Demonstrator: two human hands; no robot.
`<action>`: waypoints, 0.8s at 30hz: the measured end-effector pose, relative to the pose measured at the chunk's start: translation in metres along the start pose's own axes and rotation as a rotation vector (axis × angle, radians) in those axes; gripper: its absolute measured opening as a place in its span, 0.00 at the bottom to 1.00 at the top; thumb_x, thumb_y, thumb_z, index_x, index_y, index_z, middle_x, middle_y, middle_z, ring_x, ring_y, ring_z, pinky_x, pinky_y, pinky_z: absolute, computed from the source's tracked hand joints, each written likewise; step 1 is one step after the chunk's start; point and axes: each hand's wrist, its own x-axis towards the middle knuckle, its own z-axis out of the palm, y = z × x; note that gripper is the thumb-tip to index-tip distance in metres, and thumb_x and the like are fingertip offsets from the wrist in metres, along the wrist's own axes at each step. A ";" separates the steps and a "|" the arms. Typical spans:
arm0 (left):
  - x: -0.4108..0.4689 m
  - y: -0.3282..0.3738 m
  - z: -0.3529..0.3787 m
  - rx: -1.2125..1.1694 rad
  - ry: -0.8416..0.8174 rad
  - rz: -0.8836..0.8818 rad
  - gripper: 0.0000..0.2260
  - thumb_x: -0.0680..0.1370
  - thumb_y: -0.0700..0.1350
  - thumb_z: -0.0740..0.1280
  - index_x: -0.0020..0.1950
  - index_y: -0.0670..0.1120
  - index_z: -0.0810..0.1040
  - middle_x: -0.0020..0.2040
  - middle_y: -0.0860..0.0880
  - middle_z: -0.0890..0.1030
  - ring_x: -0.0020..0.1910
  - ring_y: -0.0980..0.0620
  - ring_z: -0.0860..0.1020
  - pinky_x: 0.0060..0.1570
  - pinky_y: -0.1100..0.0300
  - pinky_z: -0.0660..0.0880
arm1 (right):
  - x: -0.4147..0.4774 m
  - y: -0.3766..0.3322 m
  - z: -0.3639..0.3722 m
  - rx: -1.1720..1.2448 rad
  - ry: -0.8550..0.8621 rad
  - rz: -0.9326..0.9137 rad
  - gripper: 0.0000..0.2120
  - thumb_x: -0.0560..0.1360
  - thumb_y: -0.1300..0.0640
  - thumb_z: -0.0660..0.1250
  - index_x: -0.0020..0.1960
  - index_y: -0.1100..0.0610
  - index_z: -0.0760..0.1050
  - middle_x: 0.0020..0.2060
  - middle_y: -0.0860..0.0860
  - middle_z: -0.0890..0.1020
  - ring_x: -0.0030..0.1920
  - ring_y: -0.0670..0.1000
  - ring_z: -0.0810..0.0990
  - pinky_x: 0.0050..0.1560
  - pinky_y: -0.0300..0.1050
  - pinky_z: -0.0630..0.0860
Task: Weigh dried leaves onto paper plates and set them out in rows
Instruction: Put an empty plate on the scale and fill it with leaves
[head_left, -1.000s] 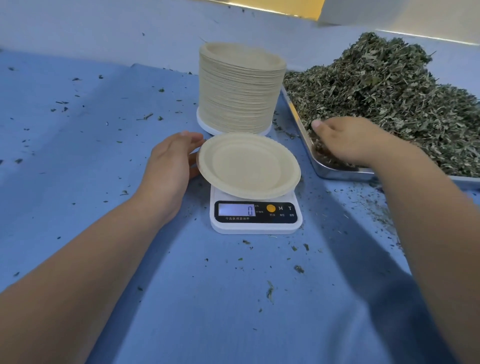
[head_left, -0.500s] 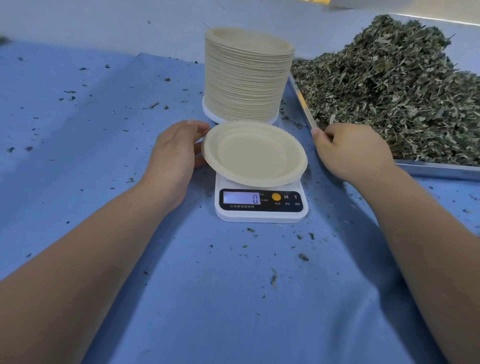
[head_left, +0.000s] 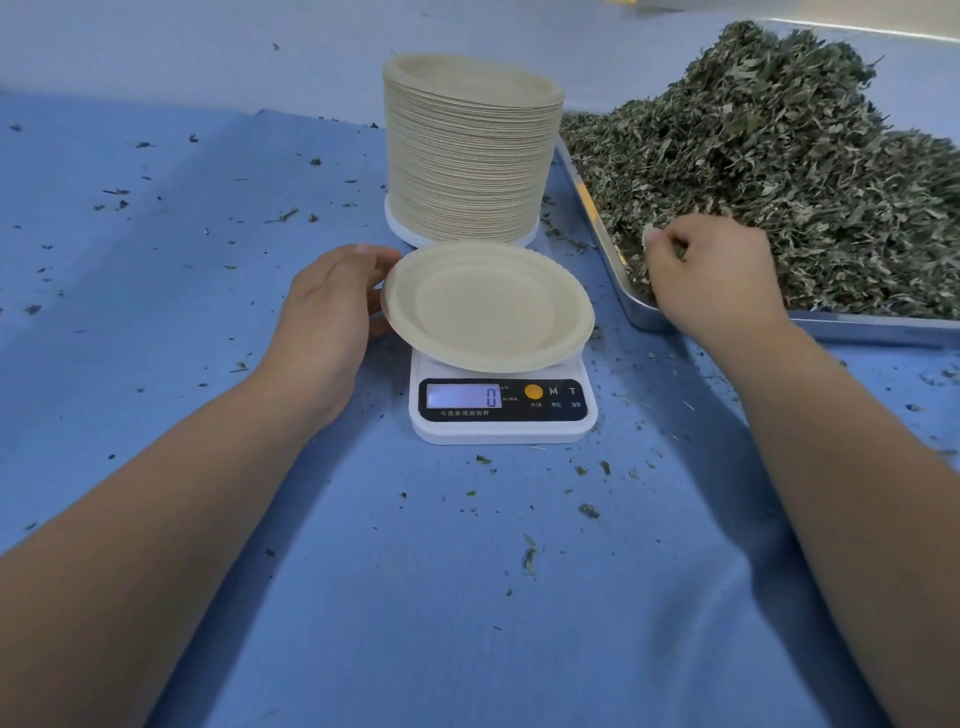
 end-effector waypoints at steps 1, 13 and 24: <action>0.000 0.000 0.000 -0.004 0.001 0.000 0.15 0.81 0.47 0.59 0.56 0.46 0.84 0.58 0.47 0.86 0.57 0.48 0.84 0.49 0.59 0.79 | 0.000 0.000 -0.001 0.018 0.023 0.000 0.21 0.83 0.49 0.59 0.38 0.63 0.72 0.27 0.56 0.72 0.29 0.57 0.69 0.31 0.47 0.63; -0.001 -0.001 0.000 0.013 -0.002 0.010 0.14 0.82 0.48 0.59 0.56 0.48 0.84 0.59 0.47 0.85 0.57 0.48 0.84 0.50 0.58 0.79 | -0.003 -0.002 0.001 0.033 0.065 -0.008 0.21 0.84 0.49 0.58 0.39 0.62 0.73 0.29 0.57 0.74 0.29 0.58 0.70 0.32 0.50 0.69; -0.004 0.002 0.000 0.046 -0.001 0.032 0.15 0.83 0.46 0.57 0.54 0.48 0.84 0.57 0.47 0.86 0.58 0.47 0.83 0.56 0.54 0.80 | -0.005 0.000 0.001 0.048 0.146 -0.021 0.20 0.84 0.50 0.58 0.38 0.61 0.72 0.26 0.54 0.71 0.26 0.55 0.66 0.28 0.46 0.60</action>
